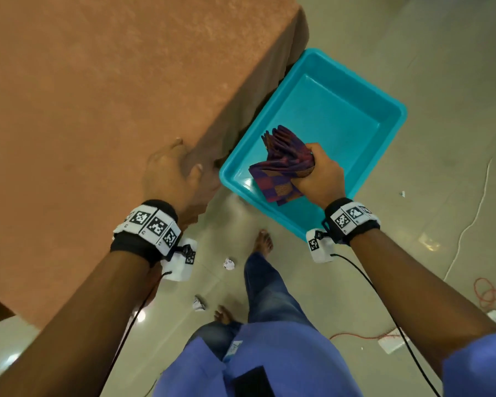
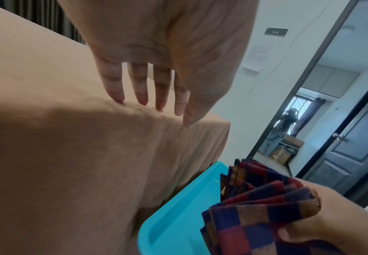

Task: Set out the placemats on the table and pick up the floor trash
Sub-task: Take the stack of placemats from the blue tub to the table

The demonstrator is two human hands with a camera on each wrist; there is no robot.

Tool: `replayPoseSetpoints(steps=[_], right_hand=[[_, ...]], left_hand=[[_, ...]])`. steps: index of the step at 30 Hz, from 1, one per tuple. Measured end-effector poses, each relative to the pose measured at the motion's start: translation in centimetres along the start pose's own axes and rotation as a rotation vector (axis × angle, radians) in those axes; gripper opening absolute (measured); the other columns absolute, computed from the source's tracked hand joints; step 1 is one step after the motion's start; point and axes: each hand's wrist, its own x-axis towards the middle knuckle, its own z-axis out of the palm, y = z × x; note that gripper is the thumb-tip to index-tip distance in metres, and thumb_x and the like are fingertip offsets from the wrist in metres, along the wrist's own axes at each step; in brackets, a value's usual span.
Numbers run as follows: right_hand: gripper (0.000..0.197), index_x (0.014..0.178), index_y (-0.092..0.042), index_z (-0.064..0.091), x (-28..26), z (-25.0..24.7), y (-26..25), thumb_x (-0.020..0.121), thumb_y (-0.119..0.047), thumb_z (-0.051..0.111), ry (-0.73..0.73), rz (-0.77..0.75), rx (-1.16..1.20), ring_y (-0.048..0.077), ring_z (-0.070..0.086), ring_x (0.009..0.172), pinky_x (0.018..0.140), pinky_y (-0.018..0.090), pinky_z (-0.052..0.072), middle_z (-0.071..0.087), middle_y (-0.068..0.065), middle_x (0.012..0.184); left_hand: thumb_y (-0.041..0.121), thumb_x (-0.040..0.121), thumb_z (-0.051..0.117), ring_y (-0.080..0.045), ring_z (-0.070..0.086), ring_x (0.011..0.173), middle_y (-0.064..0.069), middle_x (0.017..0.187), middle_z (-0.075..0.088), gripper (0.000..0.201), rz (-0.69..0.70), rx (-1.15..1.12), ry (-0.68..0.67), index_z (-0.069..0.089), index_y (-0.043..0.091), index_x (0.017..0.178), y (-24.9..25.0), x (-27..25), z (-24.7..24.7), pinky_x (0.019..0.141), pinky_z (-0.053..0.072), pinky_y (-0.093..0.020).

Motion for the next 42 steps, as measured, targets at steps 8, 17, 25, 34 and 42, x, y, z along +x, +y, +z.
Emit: replayPoseSetpoints(steps=[8, 17, 25, 34, 42], right_hand=[[0.052, 0.115, -0.031, 0.055, -10.0, 2.3, -8.4, 0.067, -0.032, 0.076, -0.132, -0.264, -0.061, 0.030, 0.067, 0.083, 0.068, 0.039, 0.053, 0.073, 0.001, 0.088], [0.047, 0.113, -0.032, 0.057, -28.9, 16.3, -19.8, 0.069, -0.028, 0.073, -0.518, -0.584, -0.371, 0.034, 0.067, 0.082, 0.068, 0.037, 0.054, 0.073, 0.004, 0.086], [0.036, 0.109, -0.029, 0.060, -46.0, 28.5, -34.0, 0.075, -0.031, 0.071, -0.816, -0.944, -0.511, 0.032, 0.067, 0.085, 0.072, 0.035, 0.051, 0.072, 0.001, 0.089], [0.039, 0.112, -0.027, 0.058, -56.9, 42.3, -48.3, 0.075, -0.027, 0.069, -0.942, -1.256, -0.472, 0.032, 0.066, 0.082, 0.068, 0.037, 0.053, 0.072, 0.002, 0.088], [0.035, 0.106, -0.029, 0.058, -61.0, 59.8, -60.6, 0.072, -0.029, 0.066, -1.066, -1.286, -0.459, 0.028, 0.065, 0.072, 0.062, 0.033, 0.053, 0.070, -0.001, 0.080]], left_hand=[[0.022, 0.088, 0.062, -0.028, 0.060, 0.103, -0.008, 0.112, 0.066, 0.024, -0.299, -0.193, 0.103, 0.067, 0.013, 0.110, -12.4, -19.2, -1.7, 0.087, 0.044, -0.035], [0.027, 0.089, 0.061, -0.020, 0.064, 0.094, 0.000, 0.105, 0.068, 0.020, -0.724, -0.377, 0.085, 0.067, 0.023, 0.107, -30.8, -48.9, 2.9, 0.081, 0.050, -0.032], [0.027, 0.090, 0.058, -0.014, 0.063, 0.090, 0.003, 0.103, 0.066, 0.020, -0.985, -0.559, 0.253, 0.066, 0.024, 0.108, -39.5, -69.5, 3.6, 0.080, 0.049, -0.028], [0.024, 0.090, 0.060, -0.013, 0.064, 0.086, 0.004, 0.098, 0.068, 0.014, -1.142, -0.755, 0.460, 0.068, 0.025, 0.102, -48.7, -76.4, 2.3, 0.079, 0.049, -0.027], [0.021, 0.090, 0.058, -0.013, 0.064, 0.082, 0.002, 0.100, 0.071, 0.017, -1.255, -0.761, 0.352, 0.068, 0.023, 0.103, -64.3, -75.7, -2.9, 0.076, 0.051, -0.028]])
